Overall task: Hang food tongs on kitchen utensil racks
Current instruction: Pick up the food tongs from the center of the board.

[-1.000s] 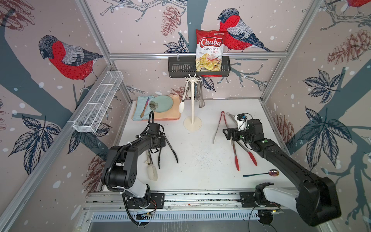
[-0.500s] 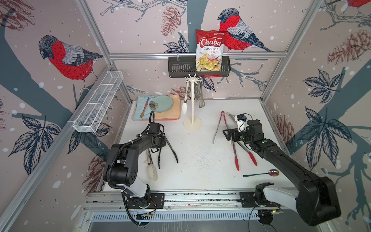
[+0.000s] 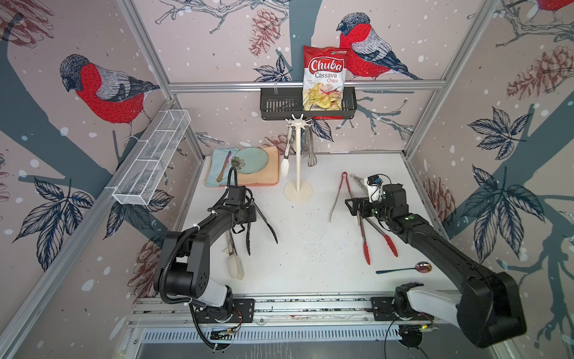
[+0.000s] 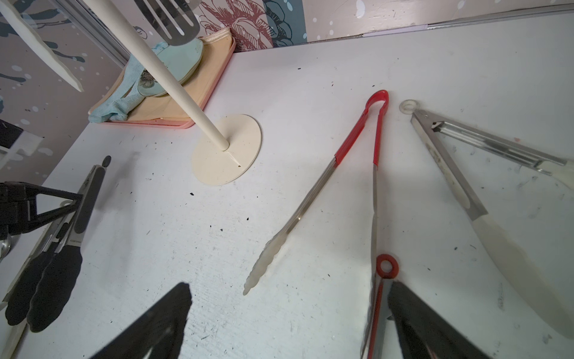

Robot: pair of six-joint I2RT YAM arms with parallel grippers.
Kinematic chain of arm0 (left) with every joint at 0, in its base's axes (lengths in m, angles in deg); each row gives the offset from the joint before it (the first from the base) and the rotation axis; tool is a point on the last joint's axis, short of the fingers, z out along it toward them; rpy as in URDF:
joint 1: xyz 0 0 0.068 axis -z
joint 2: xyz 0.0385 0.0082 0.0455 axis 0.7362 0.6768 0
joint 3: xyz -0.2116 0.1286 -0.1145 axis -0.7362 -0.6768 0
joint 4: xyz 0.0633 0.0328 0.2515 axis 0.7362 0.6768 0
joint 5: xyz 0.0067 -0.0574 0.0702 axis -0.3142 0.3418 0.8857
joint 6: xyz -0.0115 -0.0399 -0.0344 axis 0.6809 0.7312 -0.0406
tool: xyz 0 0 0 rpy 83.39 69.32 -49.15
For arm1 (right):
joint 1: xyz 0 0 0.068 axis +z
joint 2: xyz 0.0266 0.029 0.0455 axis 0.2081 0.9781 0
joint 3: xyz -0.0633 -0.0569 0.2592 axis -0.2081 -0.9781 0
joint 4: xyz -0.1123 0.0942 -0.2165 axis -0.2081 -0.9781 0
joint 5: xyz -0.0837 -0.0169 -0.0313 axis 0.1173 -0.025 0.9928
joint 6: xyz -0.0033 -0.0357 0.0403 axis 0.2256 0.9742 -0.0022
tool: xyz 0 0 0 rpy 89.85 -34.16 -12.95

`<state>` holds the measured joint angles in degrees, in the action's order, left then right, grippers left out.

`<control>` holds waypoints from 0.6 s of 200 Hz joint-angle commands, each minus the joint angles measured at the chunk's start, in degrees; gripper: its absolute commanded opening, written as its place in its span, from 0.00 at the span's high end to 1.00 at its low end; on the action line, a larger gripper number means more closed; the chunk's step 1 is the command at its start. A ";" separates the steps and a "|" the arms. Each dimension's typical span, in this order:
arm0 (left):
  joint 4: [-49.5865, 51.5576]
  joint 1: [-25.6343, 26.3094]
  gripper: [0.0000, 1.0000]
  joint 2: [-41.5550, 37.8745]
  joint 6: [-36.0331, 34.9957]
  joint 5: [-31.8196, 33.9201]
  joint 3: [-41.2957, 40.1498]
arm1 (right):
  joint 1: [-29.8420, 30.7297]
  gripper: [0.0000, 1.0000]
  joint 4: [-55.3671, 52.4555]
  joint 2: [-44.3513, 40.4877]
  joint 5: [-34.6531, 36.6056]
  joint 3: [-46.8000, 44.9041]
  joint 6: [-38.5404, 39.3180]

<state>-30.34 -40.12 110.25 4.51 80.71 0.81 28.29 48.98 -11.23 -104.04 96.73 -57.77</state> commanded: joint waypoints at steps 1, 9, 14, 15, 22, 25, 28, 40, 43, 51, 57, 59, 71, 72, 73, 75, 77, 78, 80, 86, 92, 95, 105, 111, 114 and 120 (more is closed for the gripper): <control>-0.65 0.01 1.00 -4.01 -2.31 1.33 1.06 | -0.10 0.00 1.34 0.58 -0.03 0.75 0.61; -1.18 0.03 1.00 -5.98 -3.28 1.74 1.17 | -0.19 0.00 1.25 0.93 -0.20 0.97 0.47; -1.45 0.01 1.00 -7.22 -3.94 2.09 1.21 | -0.18 0.00 1.25 1.06 -0.27 1.17 0.47; -1.53 0.01 1.00 -7.48 -4.09 2.17 1.17 | -0.18 0.00 1.20 1.11 -0.34 1.19 0.47; -1.94 0.00 1.00 -9.09 -5.12 2.54 1.29 | -0.22 0.00 1.25 1.29 -0.33 1.39 0.46; -2.16 0.01 1.00 -9.80 -5.52 2.75 1.39 | -0.24 0.00 1.32 1.30 -0.31 1.39 0.45; -2.41 0.01 1.00 -10.44 -5.92 2.92 1.38 | -0.24 0.00 1.40 1.32 -0.41 1.47 0.47; -3.31 0.01 1.00 -12.76 -7.77 3.11 1.81 | -0.25 0.00 1.59 1.26 -0.37 1.48 0.66; -3.45 0.01 1.00 -13.22 -8.14 3.13 2.00 | -0.22 0.00 1.67 1.25 -0.28 1.42 0.74; -3.62 0.01 1.00 -14.12 -9.13 3.09 2.71 | -0.22 0.00 1.82 1.29 -0.23 1.42 0.90; -3.72 0.01 1.00 -14.73 -10.03 2.81 3.30 | -0.19 0.00 1.78 1.34 -0.22 1.41 0.92; -3.78 0.01 1.00 -14.87 -10.23 2.70 3.46 | -0.21 0.00 1.77 1.34 -0.27 1.46 1.02; -4.56 0.01 1.00 -15.87 -11.40 2.38 4.40 | -0.32 0.00 1.86 1.50 -0.15 1.39 1.00; -4.67 -0.04 1.00 -15.98 -11.46 2.36 4.44 | -0.34 0.00 1.86 1.51 -0.14 1.39 1.04; -4.72 -0.06 1.00 -16.08 -11.54 2.31 4.50 | -0.31 0.00 1.90 1.51 -0.14 1.35 1.02; -4.82 -0.08 1.00 -16.19 -11.71 2.16 4.60 | -0.26 0.00 1.89 1.49 -0.11 1.32 1.00; -5.16 -0.08 1.00 -16.36 -11.95 1.99 4.64 | -0.27 0.00 1.98 1.44 -0.13 1.26 1.00; -5.27 -0.08 1.00 -16.40 -12.05 1.86 4.65 | -0.32 0.00 2.01 1.48 -0.13 1.28 1.04; -5.53 -0.06 1.00 -16.52 -12.27 1.67 4.65 | -0.26 0.00 2.03 1.57 -0.16 1.26 0.94; -6.46 -0.08 1.00 -17.06 -13.08 0.93 4.74 | -0.29 0.00 2.11 1.66 -0.17 1.22 0.91; -7.34 -0.08 1.00 -17.58 -13.80 0.24 4.82 | -0.32 0.00 2.19 1.73 -0.15 1.22 0.83; -7.81 -0.06 1.00 -17.81 -14.12 -0.03 4.83 | -0.27 0.00 2.13 1.75 -0.20 1.20 0.79; -9.51 -0.08 1.00 -18.64 -15.29 -1.03 4.79 | -0.30 0.00 2.20 1.83 -0.24 1.17 0.58; -10.78 -0.06 1.00 -19.21 -16.20 -1.98 4.59 | -0.31 0.00 2.21 1.88 -0.29 1.13 0.56; -11.37 -0.08 1.00 -19.36 -16.72 -2.42 4.48 | -0.27 0.00 2.21 1.88 -0.25 1.13 0.51; -12.33 -0.08 1.00 -19.85 -17.80 -3.42 4.40 | -0.27 0.00 2.30 1.94 -0.29 1.02 0.47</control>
<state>-35.24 -40.14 92.05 -8.24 81.47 5.01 28.00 49.20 -9.50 -104.06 97.78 -57.64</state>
